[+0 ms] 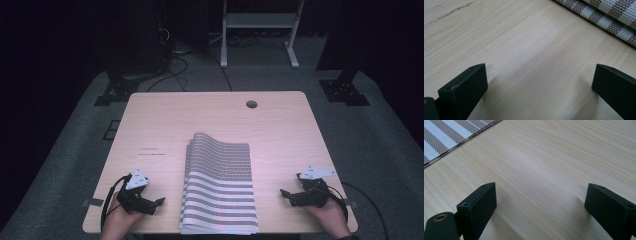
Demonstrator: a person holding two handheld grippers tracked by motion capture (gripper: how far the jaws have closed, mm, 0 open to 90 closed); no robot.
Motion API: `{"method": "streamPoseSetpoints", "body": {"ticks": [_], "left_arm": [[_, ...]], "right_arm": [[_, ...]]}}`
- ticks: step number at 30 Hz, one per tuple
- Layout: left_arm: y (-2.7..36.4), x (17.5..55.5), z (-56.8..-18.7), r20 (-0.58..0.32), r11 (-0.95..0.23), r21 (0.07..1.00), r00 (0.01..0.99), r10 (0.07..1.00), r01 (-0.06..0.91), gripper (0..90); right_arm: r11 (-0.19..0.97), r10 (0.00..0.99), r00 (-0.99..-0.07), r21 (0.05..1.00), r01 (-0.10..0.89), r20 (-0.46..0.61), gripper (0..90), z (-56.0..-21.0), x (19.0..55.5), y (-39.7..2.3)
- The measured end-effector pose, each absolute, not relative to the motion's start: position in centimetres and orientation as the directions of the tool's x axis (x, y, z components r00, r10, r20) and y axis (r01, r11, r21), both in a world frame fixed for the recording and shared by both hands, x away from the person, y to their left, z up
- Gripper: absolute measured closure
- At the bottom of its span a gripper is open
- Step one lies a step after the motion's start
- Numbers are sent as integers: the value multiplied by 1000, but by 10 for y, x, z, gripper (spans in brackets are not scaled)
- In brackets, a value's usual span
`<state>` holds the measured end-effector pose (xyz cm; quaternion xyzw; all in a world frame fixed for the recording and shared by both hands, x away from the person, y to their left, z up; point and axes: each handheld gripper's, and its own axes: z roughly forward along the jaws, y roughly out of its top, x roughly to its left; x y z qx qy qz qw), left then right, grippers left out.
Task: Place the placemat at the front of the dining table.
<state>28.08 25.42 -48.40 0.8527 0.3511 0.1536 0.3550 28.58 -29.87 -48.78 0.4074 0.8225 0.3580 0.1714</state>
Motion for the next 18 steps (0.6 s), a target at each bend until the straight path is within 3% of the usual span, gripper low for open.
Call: {"method": "streamPoseSetpoints", "body": {"ticks": [18], "left_arm": [[256, 279, -484, 13, -501, 712, 705, 709, 491, 0]], "right_arm": [[403, 756, -653, 752, 522, 49, 95, -475, 284, -287]]}}
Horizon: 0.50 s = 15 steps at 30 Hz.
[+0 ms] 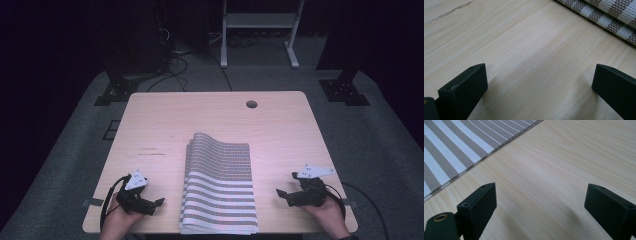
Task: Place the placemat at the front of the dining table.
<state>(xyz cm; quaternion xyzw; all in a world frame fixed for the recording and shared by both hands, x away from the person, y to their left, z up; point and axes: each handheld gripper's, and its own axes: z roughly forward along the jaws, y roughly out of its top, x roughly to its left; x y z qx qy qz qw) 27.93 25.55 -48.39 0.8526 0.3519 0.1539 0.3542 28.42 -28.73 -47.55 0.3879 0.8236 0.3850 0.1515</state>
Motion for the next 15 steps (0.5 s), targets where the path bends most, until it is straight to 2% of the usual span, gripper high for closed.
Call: {"method": "streamPoseSetpoints", "body": {"ticks": [3, 15], "left_arm": [[256, 279, -484, 14, -502, 712, 705, 709, 491, 0], [255, 282, -484, 14, -497, 714, 700, 714, 493, 0]], "right_arm": [[380, 741, -666, 764, 521, 86, 94, -473, 283, -284], [376, 701, -707, 796, 474, 90, 95, -460, 280, -272]]}}
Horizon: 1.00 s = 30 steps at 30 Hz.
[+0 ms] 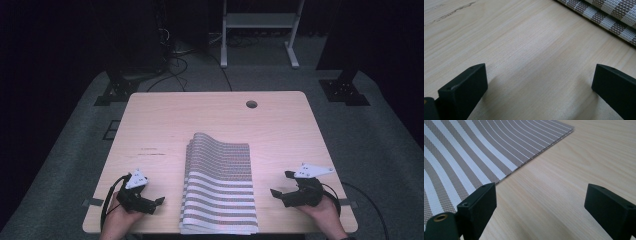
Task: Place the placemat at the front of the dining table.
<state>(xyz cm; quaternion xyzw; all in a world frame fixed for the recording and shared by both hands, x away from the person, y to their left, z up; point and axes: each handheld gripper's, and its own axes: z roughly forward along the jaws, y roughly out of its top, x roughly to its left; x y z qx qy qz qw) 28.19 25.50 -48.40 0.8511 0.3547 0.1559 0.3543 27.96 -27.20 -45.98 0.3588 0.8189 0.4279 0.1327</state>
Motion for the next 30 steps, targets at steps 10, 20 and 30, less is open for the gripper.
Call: {"method": "streamPoseSetpoints", "body": {"ticks": [10, 20, 30], "left_arm": [[255, 282, -484, 14, -498, 713, 701, 713, 493, 0], [255, 283, -484, 13, -498, 713, 701, 713, 493, 0], [255, 283, -484, 14, -500, 713, 703, 711, 492, 0]], "right_arm": [[389, 670, -738, 805, 448, 87, 96, -454, 282, -254], [421, 609, -789, 807, 414, 88, 121, -453, 285, -230], [467, 546, -831, 783, 410, 109, 121, -460, 282, -203]]}}
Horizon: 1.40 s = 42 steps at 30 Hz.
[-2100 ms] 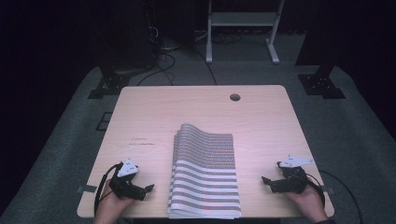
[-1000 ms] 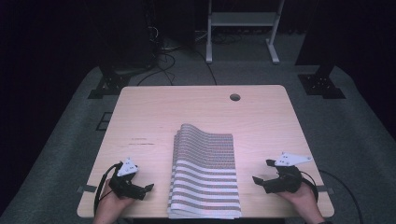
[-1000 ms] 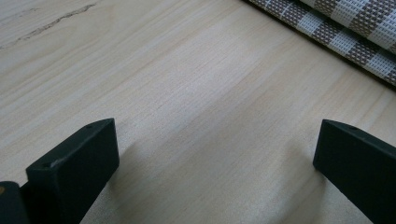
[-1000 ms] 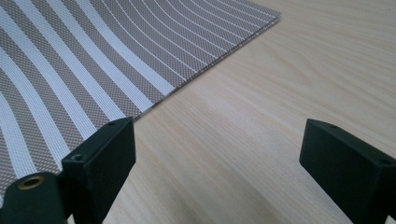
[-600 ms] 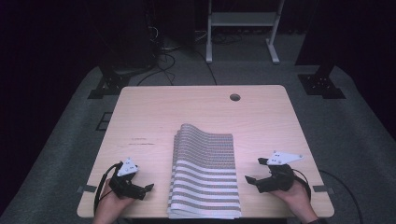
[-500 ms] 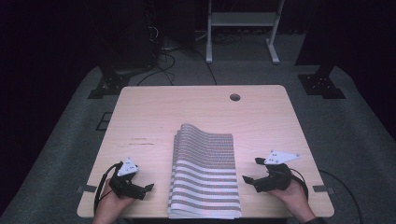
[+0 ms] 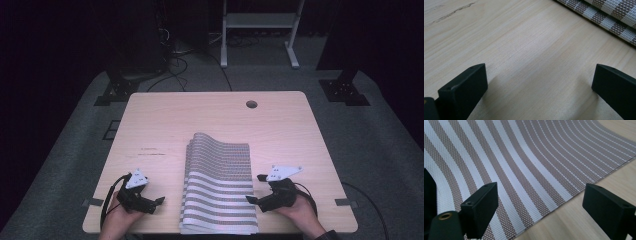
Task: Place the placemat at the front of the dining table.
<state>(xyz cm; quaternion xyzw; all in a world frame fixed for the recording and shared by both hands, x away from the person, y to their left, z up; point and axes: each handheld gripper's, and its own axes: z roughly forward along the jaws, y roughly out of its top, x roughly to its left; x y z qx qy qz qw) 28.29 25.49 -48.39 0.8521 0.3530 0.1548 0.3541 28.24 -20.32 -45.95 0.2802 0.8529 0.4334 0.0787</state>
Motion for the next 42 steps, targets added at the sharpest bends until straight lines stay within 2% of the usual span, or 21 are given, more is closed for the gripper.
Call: {"method": "streamPoseSetpoints", "body": {"ticks": [16, 24, 27, 42], "left_arm": [[255, 284, -484, 15, -500, 711, 700, 714, 495, 0], [255, 284, -484, 15, -499, 711, 699, 715, 495, 0], [255, 284, -484, 14, -498, 712, 699, 715, 495, 0], [255, 284, -484, 14, -498, 712, 699, 715, 495, 0]], "right_arm": [[525, 499, -857, 740, 420, 131, 128, -473, 278, -177], [587, 477, -877, 720, 372, 64, 127, -479, 271, -170], [617, 464, -886, 716, 327, 4, 124, -481, 267, -167], [616, 467, -884, 715, 331, 7, 174, -480, 266, -169]]}}
